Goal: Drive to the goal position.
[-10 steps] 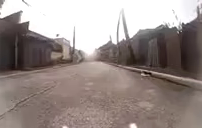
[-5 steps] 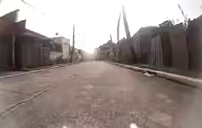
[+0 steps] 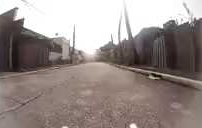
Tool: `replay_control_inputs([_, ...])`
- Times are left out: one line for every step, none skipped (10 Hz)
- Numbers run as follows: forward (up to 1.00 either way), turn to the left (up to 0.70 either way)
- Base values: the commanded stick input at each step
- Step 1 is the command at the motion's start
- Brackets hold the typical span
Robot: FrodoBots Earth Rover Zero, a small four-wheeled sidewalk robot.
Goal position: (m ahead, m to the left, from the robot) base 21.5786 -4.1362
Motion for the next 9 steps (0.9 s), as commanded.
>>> replay_control_inputs([0.70,0.01])
replay_control_inputs([0.70,0.01])
replay_control_inputs([0.70,0.01])
replay_control_inputs([0.70,0.01])
replay_control_inputs([0.70,0.01])
replay_control_inputs([0.70,0.01])
replay_control_inputs([0.70,0.01])
replay_control_inputs([0.70,0.01])
replay_control_inputs([0.70,0.01])
